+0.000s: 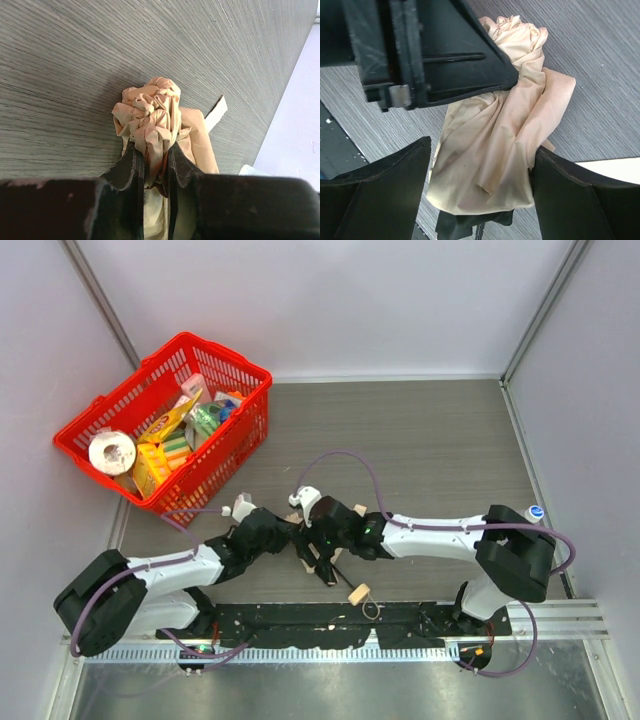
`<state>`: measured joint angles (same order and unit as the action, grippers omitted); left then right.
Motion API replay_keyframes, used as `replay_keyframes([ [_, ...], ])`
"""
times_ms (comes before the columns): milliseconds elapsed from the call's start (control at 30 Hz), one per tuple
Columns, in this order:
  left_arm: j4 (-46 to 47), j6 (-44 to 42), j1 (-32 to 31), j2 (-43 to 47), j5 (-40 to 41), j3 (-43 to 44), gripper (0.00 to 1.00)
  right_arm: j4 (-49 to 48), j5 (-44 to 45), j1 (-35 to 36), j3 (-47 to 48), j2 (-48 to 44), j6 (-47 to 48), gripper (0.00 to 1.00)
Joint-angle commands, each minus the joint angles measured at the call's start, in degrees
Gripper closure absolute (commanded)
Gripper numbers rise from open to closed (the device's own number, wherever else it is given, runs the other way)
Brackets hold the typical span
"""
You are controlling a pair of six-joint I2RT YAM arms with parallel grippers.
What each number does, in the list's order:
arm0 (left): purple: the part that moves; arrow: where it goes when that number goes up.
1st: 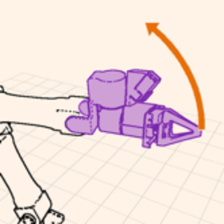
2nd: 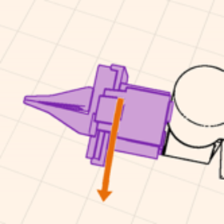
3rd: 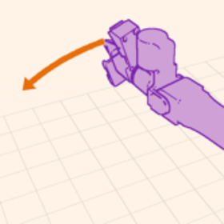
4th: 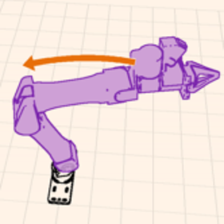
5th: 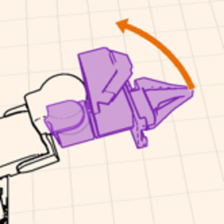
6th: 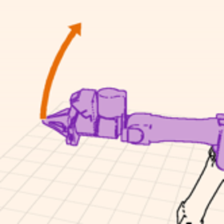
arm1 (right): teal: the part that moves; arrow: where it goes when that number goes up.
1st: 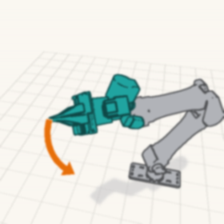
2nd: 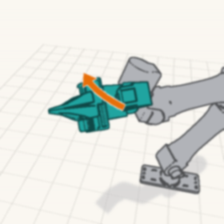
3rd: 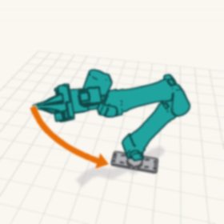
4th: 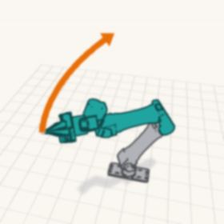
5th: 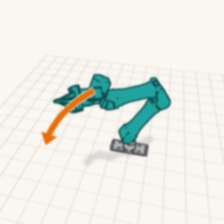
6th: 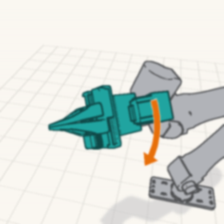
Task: Put away the umbrella
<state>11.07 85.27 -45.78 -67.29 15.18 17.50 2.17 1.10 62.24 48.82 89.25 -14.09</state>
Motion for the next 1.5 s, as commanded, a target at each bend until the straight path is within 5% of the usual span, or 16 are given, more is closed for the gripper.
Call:
replay_keyframes([
  [0, -6.0, -2.8, -0.3, -2.1, 0.2, -1.4, 1.0, 6.5, 10.7, 5.0, 4.5, 1.0, 4.2, 0.19],
  [167, -7.5, -2.3, -0.3, -1.3, 0.7, -1.1, 1.0, 5.0, 14.5, 11.0, 4.5, 5.4, 1.4, 0.19],
  [333, -8.2, -0.1, -0.3, -1.4, 0.2, -1.1, 1.0, 4.3, 29.8, 16.9, 5.3, 14.4, -1.1, 0.26],
  [433, -9.1, 0.7, -0.2, -1.4, -0.1, -0.8, 1.0, 4.8, 39.8, 18.2, 5.1, 17.9, -3.0, 0.45],
  [567, -9.0, 1.4, -0.3, -0.7, -0.1, -1.4, 1.0, -1.6, 39.2, 17.2, -0.6, 16.4, -2.0, 0.8],
  [600, -9.0, 1.5, -0.2, -0.4, 0.1, -1.6, 1.0, -5.5, 35.8, 16.2, -1.5, 16.0, -0.6, 0.93],
  [667, -8.6, 1.6, -0.2, -0.2, 0.4, -1.9, 0.96, -12.1, 30.6, 14.9, -5.6, 14.9, 2.0, 0.99],
  [833, -8.3, 1.6, -0.2, 0.2, 0.0, -2.6, 0.39, -24.0, 14.1, 8.3, -13.2, 10.2, 2.9, 0.99],
  [967, -10.2, -0.7, -0.2, 0.0, -0.3, -1.0, 0.17, -32.0, -3.9, 1.1, -15.9, 7.1, 0.8, 0.99],
  [1233, -9.8, -1.8, -0.2, -2.8, -0.6, 0.1, 0.14, -46.9, -30.9, -10.2, -17.5, 6.8, -10.1, 0.99],
  [1467, -6.9, -3.1, -0.2, -7.1, -1.6, 0.9, 0.19, -64.1, -42.2, -13.8, -17.0, 13.0, -25.3, 0.99],
])
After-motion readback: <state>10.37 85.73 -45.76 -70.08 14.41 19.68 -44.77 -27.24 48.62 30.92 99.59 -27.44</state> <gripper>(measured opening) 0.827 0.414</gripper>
